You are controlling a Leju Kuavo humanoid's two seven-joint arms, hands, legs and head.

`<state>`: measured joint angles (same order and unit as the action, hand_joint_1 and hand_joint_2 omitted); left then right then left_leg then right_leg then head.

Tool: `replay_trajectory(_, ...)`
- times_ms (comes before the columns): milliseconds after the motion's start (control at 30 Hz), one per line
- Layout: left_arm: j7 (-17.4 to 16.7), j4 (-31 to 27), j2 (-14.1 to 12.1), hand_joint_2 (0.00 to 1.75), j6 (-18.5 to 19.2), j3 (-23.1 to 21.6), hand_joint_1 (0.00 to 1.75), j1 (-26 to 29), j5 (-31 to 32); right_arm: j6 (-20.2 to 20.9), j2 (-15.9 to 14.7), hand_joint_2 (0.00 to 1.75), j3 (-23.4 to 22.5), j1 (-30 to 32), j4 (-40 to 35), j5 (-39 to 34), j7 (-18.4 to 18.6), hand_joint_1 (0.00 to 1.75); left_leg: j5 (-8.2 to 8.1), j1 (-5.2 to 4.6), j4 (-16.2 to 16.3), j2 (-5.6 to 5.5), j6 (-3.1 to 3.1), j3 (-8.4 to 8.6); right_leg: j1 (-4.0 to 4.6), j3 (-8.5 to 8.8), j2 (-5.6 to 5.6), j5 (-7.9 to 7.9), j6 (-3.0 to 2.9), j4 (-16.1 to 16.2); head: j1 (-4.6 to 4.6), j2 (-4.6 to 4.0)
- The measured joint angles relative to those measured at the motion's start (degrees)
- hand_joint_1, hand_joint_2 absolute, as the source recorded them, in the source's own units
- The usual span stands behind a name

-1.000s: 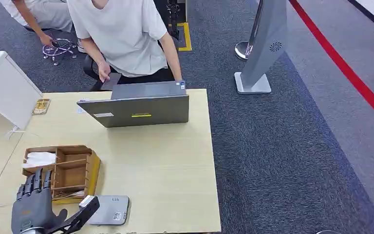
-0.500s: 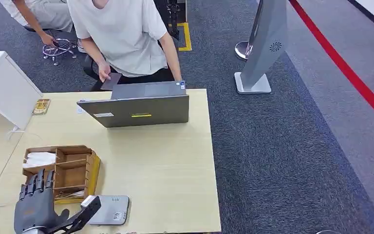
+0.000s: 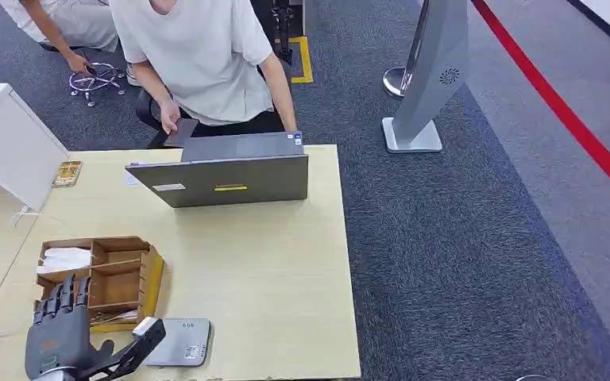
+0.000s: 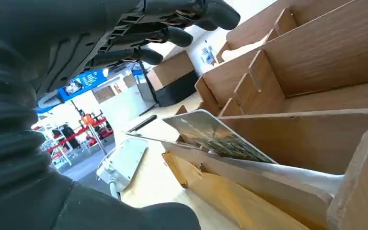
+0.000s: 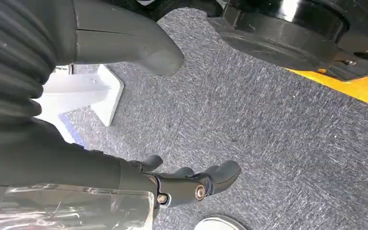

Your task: Pass the card to the sensor for recognition and then transmit it.

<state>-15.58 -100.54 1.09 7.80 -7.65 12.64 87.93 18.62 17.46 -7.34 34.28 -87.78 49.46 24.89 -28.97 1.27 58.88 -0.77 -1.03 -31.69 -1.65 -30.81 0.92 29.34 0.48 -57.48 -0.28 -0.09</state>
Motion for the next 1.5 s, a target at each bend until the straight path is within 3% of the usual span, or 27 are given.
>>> replay_trajectory(67,0.00,0.02,0.00,1.75,0.02,0.00,0.00,-0.04,0.00,0.00,0.00,1.75,0.00,0.02,0.00,0.00,0.00,0.00,0.00,0.00,0.00,0.00,0.00,0.00,0.00,0.00,0.00,0.00,0.00,0.00,0.00,0.00)
replay_trajectory(100,0.00,0.02,0.02,1.75,0.15,0.00,1.75,-0.05,0.00,0.00,0.00,1.75,0.00,0.02,0.00,0.00,0.00,0.00,0.00,0.00,0.00,0.00,0.00,0.00,0.00,0.00,0.00,0.00,0.00,0.00,0.00,0.00)
replay_trajectory(400,3.21,0.02,1.22,1.75,1.88,0.41,1.75,0.19,0.00,0.83,0.00,1.75,-0.02,0.12,-0.50,0.26,0.15,0.00,0.00,0.00,0.00,0.00,0.00,-0.02,0.00,0.02,-0.01,0.00,0.00,0.00,0.00,0.00)
replay_trajectory(1300,4.90,0.02,2.82,1.75,1.68,2.19,1.75,0.13,0.00,0.83,0.00,1.75,-0.11,0.11,-0.61,0.98,0.15,0.00,0.00,0.00,0.00,-0.01,0.00,0.03,0.00,0.09,-0.01,0.00,0.00,0.00,0.00,0.00)
replay_trajectory(1333,4.94,0.02,2.82,1.75,1.62,2.32,0.00,0.13,0.00,0.83,0.00,1.75,-0.11,0.11,-0.61,0.96,0.13,0.00,0.00,0.00,0.00,-0.01,0.00,0.03,0.00,0.09,-0.01,0.00,0.00,0.00,0.00,0.00)
replay_trajectory(1500,5.27,-0.46,2.73,1.75,-0.24,2.51,0.00,0.17,0.00,0.55,0.00,1.75,0.00,0.27,-0.68,0.20,0.22,0.00,0.00,0.00,0.00,0.00,0.00,0.05,0.00,0.07,-0.01,0.00,0.00,0.00,0.00,0.00)
